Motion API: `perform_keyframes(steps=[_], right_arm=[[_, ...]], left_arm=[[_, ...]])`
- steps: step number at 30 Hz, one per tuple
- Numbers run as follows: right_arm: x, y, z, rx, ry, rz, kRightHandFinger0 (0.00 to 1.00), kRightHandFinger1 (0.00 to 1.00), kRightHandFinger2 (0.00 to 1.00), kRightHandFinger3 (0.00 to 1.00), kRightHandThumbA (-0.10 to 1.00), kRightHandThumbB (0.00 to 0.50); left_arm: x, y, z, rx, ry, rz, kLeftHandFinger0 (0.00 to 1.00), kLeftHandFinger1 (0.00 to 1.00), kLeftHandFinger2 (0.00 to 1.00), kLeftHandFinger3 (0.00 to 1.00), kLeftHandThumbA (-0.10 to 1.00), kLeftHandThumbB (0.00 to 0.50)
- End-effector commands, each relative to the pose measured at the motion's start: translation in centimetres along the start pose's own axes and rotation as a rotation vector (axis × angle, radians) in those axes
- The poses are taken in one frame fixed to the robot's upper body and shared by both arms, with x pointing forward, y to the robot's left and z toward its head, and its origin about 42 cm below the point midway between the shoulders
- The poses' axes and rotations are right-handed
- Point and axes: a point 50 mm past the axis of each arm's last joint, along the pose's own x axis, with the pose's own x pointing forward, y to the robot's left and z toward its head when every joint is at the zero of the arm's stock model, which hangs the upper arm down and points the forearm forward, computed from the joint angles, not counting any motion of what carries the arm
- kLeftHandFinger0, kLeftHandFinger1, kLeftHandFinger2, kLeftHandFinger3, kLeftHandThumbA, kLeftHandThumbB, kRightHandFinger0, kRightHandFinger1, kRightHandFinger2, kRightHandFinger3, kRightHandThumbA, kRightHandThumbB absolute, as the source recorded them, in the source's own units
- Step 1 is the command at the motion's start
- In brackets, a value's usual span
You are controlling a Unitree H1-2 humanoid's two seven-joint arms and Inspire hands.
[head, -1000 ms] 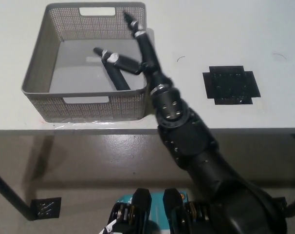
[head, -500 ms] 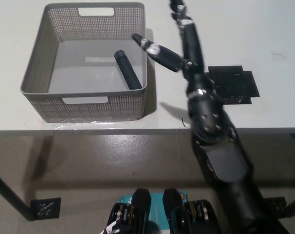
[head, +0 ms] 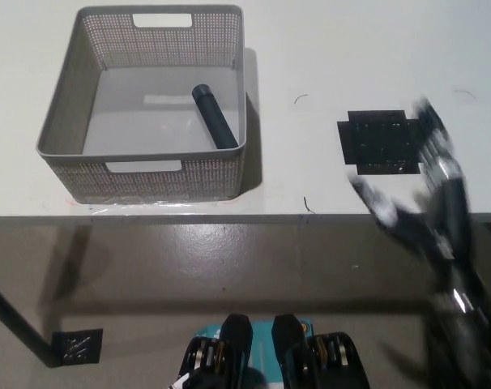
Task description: Use the right hand to pick up a electric screw driver and put it into a container on the left side
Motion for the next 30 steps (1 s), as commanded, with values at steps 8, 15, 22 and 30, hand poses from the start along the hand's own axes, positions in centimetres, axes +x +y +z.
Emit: perform_keyframes(steps=[8,15,22,30], right_arm=[[-13.3,-2.9,-2.4,0.198,0.158,-0.012,1.00,1.00,1.00,1.00,0.92,0.286],[-16.2,-2.3,-6.1,0.183,0.311,-0.004,1.00,1.00,1.00,1.00,0.90,0.326],[-16.9,-3.1,-10.4,0.089,0.379,0.010,1.00,1.00,1.00,1.00,0.85,0.370],[-16.7,-3.4,-12.2,0.032,0.421,0.029,1.00,1.00,1.00,1.00,0.89,0.404]], left_arm=[[0.0,1.5,0.1,-0.059,-0.030,0.180,1.00,1.00,1.00,1.00,1.00,0.139],[0.9,2.9,0.2,-0.044,-0.046,0.221,1.00,1.00,1.00,1.00,1.00,0.120],[1.1,3.1,0.0,-0.061,-0.040,0.254,1.00,1.00,1.00,1.00,1.00,0.142],[1.1,3.7,-0.4,-0.120,-0.024,0.304,1.00,1.00,1.00,1.00,1.00,0.131]])
